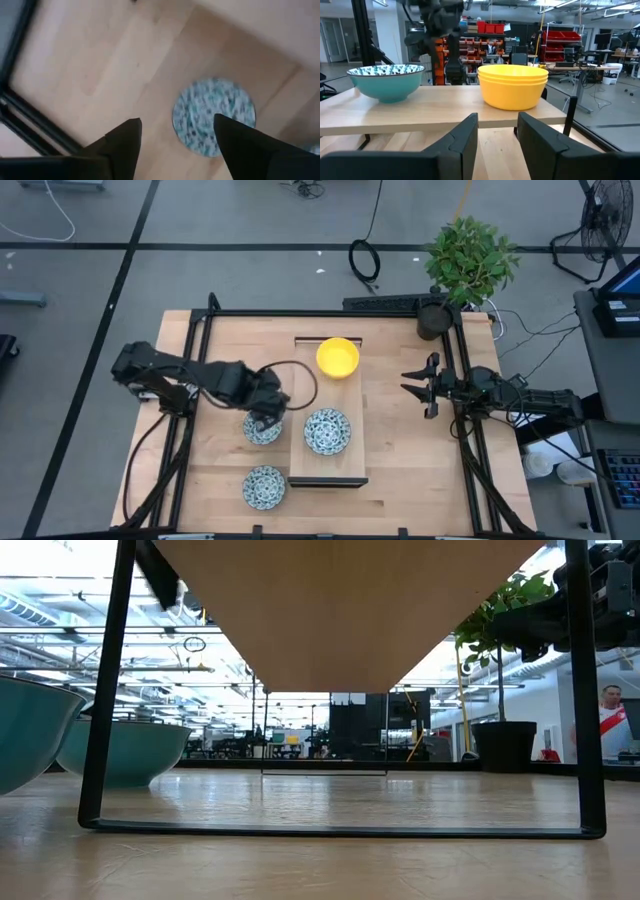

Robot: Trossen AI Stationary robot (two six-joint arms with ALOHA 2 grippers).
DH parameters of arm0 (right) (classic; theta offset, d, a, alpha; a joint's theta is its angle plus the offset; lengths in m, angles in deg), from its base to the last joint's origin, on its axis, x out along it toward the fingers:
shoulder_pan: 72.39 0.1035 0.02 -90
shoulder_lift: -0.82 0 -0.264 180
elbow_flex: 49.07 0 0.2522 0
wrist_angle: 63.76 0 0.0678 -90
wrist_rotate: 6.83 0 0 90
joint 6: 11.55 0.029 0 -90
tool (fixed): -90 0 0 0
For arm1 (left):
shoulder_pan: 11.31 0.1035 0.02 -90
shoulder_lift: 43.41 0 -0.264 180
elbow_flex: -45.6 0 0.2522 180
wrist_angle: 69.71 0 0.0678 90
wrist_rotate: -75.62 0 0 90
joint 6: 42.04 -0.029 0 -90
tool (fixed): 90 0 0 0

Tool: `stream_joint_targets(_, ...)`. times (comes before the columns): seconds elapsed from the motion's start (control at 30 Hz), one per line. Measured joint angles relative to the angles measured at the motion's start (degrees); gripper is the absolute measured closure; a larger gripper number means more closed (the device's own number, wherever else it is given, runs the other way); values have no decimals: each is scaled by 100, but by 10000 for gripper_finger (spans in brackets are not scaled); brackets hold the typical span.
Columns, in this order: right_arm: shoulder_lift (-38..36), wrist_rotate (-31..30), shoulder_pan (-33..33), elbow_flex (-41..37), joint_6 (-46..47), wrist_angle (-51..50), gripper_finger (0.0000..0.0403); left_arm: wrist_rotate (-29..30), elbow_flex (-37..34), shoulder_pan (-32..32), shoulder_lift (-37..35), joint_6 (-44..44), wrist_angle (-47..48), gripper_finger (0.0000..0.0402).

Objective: Pick & Place Mini bowls
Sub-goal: Stack the bottom blue patterned bowl on top of the blue patterned bowl on the shelf

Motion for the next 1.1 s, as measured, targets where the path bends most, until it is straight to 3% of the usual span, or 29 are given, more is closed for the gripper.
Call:
stream_joint_targets(0.13, -1, 0, 1, 0, 0, 1, 277, -369, -881, -22, -321, 185, -613, 148)
stream_joint_targets(0.5, -1, 0, 1, 1, 0, 1, 277, -385, -2835, 147, -1476, 585, -1813, 169)
stream_joint_targets(1.1, -1, 1, 0, 7, 0, 0, 277, -1047, -4247, 550, -1736, 1, -3438, 165)
